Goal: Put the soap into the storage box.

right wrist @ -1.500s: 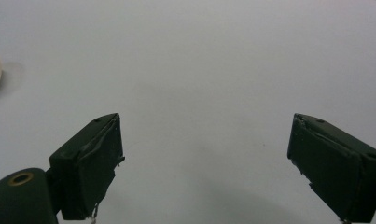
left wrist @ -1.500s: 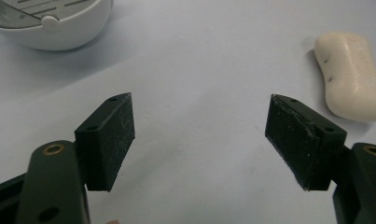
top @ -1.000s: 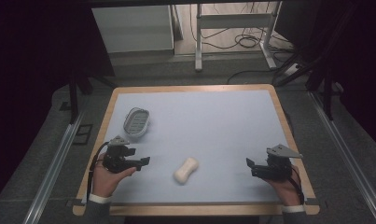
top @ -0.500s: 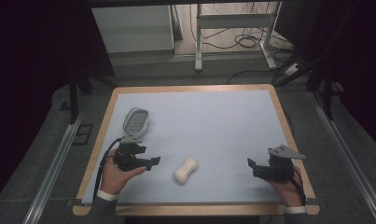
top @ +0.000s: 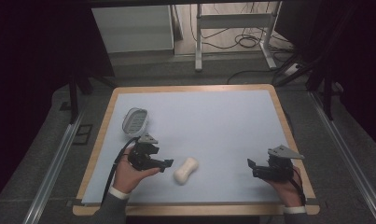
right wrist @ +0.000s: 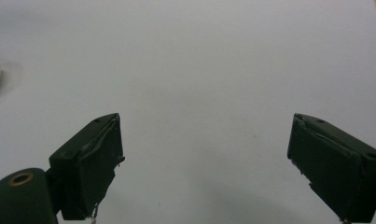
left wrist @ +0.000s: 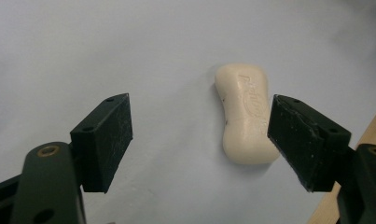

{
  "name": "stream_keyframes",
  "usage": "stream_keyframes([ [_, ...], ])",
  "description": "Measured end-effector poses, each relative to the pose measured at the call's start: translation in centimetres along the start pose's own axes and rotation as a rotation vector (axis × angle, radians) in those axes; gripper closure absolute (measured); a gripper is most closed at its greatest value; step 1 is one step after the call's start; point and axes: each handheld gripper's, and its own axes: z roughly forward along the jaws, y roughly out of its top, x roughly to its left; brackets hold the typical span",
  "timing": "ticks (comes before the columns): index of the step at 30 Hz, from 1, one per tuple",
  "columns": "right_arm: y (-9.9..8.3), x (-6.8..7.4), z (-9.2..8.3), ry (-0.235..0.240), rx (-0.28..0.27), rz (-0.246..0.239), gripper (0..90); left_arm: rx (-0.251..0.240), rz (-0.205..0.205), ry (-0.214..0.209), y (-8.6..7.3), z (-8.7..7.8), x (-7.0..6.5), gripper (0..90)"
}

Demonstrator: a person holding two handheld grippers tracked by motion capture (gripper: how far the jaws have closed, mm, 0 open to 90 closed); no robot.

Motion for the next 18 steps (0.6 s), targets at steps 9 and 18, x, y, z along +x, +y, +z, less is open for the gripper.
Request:
stream_keyframes([
  [9, -0.1, -0.1, 0.0, -0.007, 0.004, 0.004, 9.9, 0.024, 0.006, -0.02, -0.3, 1.4, -1.0, 22.4],
  [18, -0.2, 0.0, 0.2, -0.014, 0.014, -0.002, 9.9, 0.044, 0.01, -0.046, 0.5, 2.7, -2.3, 22.5],
])
